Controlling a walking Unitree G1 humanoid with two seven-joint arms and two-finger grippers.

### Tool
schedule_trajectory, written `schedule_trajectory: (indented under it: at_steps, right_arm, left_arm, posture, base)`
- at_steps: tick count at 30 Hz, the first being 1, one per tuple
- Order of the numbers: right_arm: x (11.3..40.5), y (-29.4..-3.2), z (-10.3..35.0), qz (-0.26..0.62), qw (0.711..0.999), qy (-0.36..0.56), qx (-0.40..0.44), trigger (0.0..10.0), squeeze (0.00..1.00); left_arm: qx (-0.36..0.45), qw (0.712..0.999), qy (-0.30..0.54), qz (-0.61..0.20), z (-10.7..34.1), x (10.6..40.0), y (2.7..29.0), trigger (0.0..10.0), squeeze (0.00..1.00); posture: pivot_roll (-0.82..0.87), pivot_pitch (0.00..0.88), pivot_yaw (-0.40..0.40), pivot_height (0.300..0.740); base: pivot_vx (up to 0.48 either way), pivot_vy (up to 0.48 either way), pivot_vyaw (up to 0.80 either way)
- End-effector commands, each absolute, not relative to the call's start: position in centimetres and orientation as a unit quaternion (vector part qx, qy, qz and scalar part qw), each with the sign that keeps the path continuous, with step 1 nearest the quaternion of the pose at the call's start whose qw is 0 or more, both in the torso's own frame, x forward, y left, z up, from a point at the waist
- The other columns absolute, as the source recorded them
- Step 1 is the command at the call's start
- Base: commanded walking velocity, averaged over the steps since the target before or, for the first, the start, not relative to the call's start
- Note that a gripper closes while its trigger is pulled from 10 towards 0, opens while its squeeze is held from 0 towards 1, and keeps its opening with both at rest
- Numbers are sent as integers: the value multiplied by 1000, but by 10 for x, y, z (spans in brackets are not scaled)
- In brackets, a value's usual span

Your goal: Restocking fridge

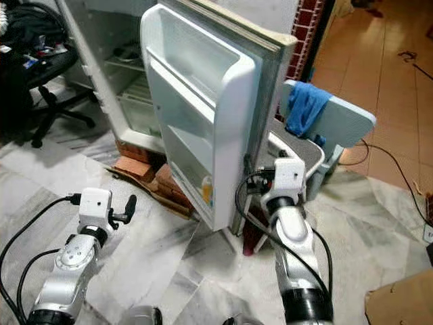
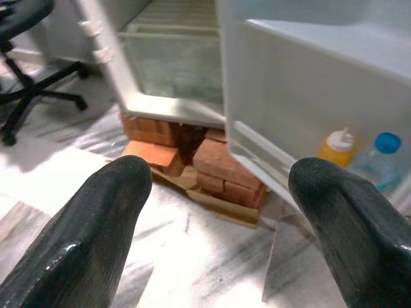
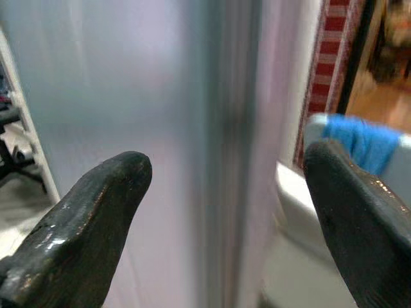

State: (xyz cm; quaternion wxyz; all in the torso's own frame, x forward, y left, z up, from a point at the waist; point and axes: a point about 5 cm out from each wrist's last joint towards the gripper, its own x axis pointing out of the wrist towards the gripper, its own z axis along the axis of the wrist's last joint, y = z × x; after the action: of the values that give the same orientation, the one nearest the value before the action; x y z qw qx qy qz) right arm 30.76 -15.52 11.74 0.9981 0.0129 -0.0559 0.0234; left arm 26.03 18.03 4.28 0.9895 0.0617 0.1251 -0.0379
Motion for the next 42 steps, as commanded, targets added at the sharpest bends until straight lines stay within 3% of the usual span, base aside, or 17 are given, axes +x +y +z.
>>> schedule_trajectory:
  at_steps: [1, 7, 11, 14, 15, 18, 21, 22, 24, 25, 31, 35, 38, 42]
  right_arm:
    - [317, -158, 122, -13, 998, -61, 11, 10000, 0]
    - [341, -157, 137, -41, 997, -70, 3, 10000, 0]
    - [354, -149, 150, -27, 995, -74, 59, 10000, 0]
    - [354, -117, 164, 92, 981, -87, 146, 10000, 0]
    - [346, -95, 173, 186, 953, -91, 221, 10000, 0]
    - [316, -67, 193, 353, 889, -118, 267, 10000, 0]
    - [272, -56, 203, 502, 799, -102, 315, 10000, 0]
    - [269, -57, 202, 508, 797, -97, 313, 10000, 0]
    - [269, -62, 189, 503, 813, -80, 284, 10000, 0]
    - [274, -70, 168, 468, 847, -52, 248, 10000, 0]
    - [269, -105, 113, 364, 917, 34, 160, 10000, 0]
    - [268, -110, 106, 339, 927, 41, 153, 10000, 0]
    - [272, -131, 91, 191, 976, 27, 105, 10000, 0]
    - [271, -140, 91, 128, 988, 11, 85, 10000, 0]
  left_arm:
    - [70, 989, 127, -31, 44, 261, 184, 10000, 0]
    - [74, 989, 128, -32, 47, 263, 182, 10000, 0]
    - [76, 988, 133, -33, 45, 261, 183, 10000, 0]
    - [77, 987, 138, -33, 41, 261, 187, 10000, 0]
    - [76, 987, 134, -35, 45, 260, 184, 10000, 0]
    - [77, 988, 132, -37, 47, 260, 183, 10000, 0]
    - [77, 988, 130, -36, 48, 261, 185, 10000, 0]
    - [77, 988, 130, -36, 48, 261, 186, 10000, 0]
    - [78, 988, 131, -36, 47, 261, 187, 10000, 0]
    - [78, 987, 133, -35, 45, 261, 189, 10000, 0]
    - [71, 988, 129, -38, 47, 259, 184, 10000, 0]
    - [66, 989, 131, -35, 46, 259, 184, 10000, 0]
    - [58, 989, 133, -24, 43, 257, 186, 10000, 0]
    - [54, 991, 121, -15, 46, 256, 188, 10000, 0]
  posture:
    - [77, 55, -21, 740]
    - [84, 49, -18, 740]
    - [89, 46, -19, 740]
    - [93, 43, -19, 740]
    - [95, 41, -20, 740]
    - [100, 40, -19, 740]
    - [98, 39, -19, 740]
    - [98, 39, -19, 740]
    - [96, 39, -18, 740]
    - [94, 38, -15, 740]
    - [95, 39, -15, 740]
    - [95, 38, -18, 740]
    - [93, 36, -17, 740]
    - [87, 36, -14, 740]
  base:
    - [0, 0, 587]
    - [0, 0, 0]
    - [0, 0, 0]
    - [0, 0, 0]
    - [0, 0, 0]
    - [0, 0, 0]
    - [0, 0, 0]
    - [0, 0, 0]
    - [0, 0, 0]
    - [0, 0, 0]
    - [0, 0, 0]
    - [0, 0, 0]
    - [0, 304, 0]
    - [0, 471, 0]
